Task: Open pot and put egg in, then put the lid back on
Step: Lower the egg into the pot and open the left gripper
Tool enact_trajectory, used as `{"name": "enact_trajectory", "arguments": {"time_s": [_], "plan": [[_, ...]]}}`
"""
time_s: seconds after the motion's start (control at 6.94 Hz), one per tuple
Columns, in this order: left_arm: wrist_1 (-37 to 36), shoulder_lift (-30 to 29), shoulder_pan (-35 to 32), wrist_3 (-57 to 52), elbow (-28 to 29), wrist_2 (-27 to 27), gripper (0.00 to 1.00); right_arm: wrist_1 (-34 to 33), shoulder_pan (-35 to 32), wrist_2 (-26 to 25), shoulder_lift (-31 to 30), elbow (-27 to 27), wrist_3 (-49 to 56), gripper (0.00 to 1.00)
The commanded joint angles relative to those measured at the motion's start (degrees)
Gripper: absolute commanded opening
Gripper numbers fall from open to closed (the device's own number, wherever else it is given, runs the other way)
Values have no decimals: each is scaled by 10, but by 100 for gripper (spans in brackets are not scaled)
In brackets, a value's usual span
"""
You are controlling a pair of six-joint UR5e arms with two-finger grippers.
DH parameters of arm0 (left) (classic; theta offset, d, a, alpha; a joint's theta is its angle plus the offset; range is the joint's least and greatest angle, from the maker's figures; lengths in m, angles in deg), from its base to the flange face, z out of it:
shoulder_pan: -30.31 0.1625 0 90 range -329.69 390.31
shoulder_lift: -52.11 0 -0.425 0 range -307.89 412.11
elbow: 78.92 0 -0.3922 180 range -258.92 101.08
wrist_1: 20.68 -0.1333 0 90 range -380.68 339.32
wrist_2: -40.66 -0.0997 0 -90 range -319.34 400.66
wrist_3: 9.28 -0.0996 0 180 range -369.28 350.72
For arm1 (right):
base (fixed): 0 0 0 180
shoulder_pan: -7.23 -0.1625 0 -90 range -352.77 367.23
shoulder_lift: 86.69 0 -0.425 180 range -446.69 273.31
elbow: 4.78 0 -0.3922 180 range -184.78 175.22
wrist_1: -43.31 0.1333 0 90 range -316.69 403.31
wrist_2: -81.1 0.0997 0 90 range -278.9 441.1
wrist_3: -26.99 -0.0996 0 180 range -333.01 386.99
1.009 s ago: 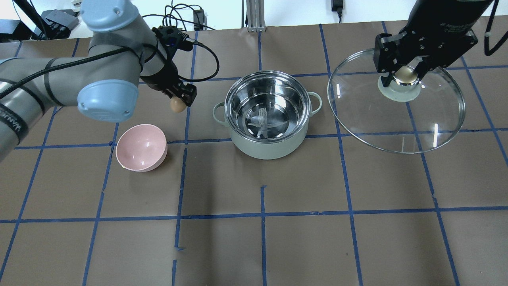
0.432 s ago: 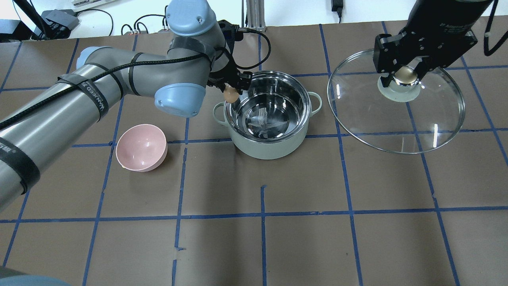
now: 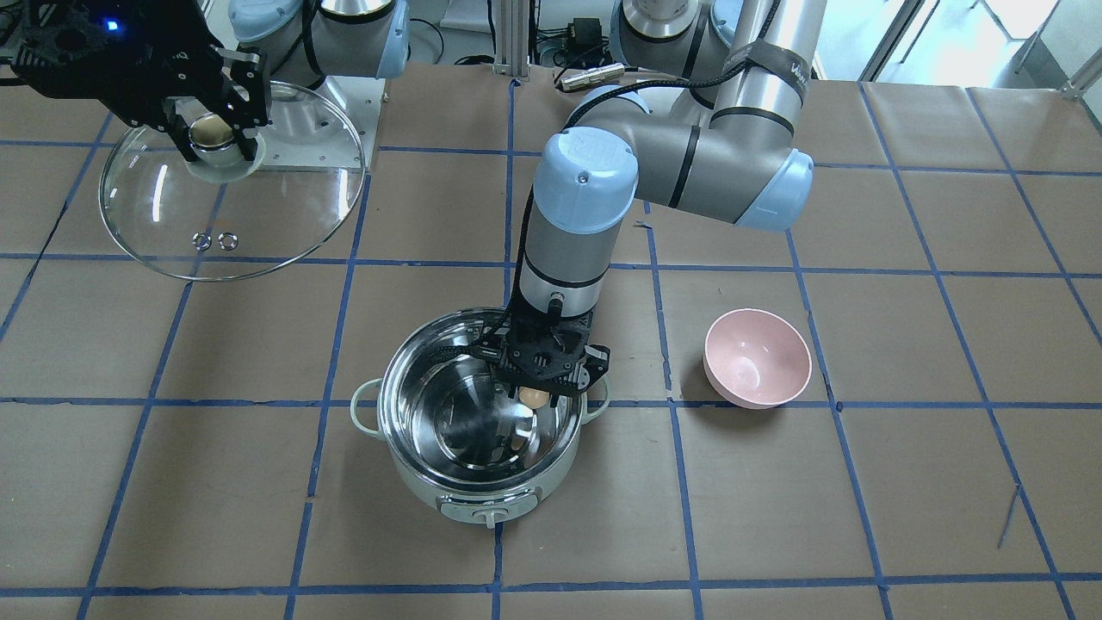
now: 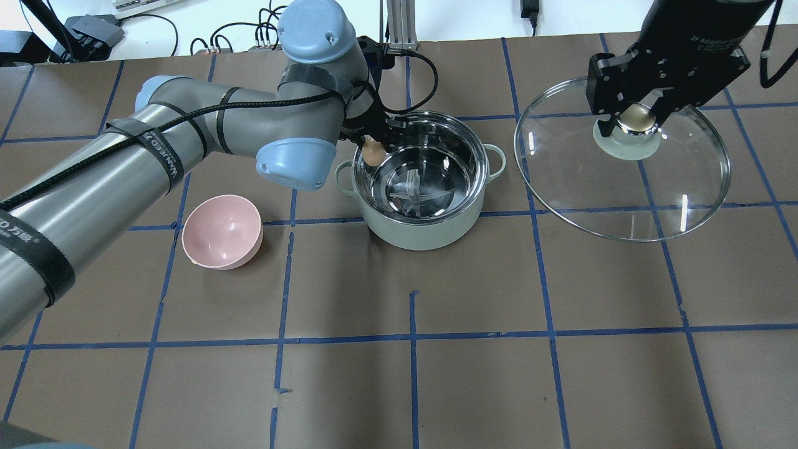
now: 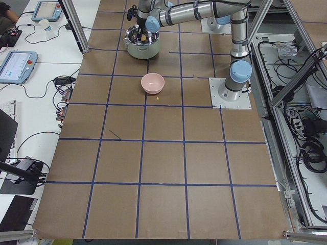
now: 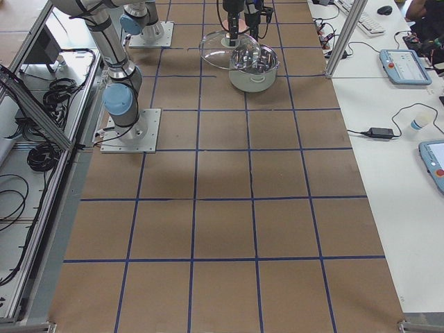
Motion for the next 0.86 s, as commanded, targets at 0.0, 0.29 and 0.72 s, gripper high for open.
{"name": "enact_trajectory", "arguments": {"time_s": [0.0,0.29,0.72], "plan": [[0,-13,-19,5,-1,-44,14,0,0,0,0,0,0,8],[-1,-24,-21,2,-2,-49,14,0,0,0,0,0,0,8],[-2,-28,-21,0,-3,-50,42,0,0,0,0,0,0,8]]}}
